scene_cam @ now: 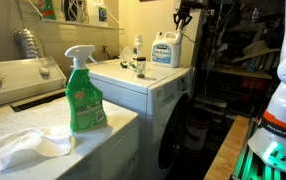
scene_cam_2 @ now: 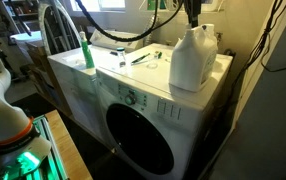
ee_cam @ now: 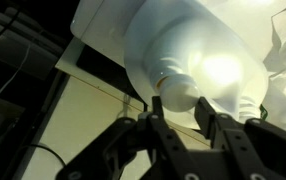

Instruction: Put the white lid on the white container of detergent

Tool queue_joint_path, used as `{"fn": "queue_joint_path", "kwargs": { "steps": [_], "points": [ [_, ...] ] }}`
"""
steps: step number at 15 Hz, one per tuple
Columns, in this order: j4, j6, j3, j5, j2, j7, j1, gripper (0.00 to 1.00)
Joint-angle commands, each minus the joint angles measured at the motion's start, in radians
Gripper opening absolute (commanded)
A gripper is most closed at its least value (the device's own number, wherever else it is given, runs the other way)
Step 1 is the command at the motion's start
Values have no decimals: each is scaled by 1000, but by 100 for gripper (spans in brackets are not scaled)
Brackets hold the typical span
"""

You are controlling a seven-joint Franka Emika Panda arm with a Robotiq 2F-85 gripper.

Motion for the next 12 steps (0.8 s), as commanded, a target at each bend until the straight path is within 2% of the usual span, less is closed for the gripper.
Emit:
{"fn": "queue_joint_path", "kwargs": {
  "steps": [1,12],
  "points": [
    [15,-11,-2,-3,25,-5,-4,12],
    [9,-2,-12,-89,24,4,14,12]
  ]
}}
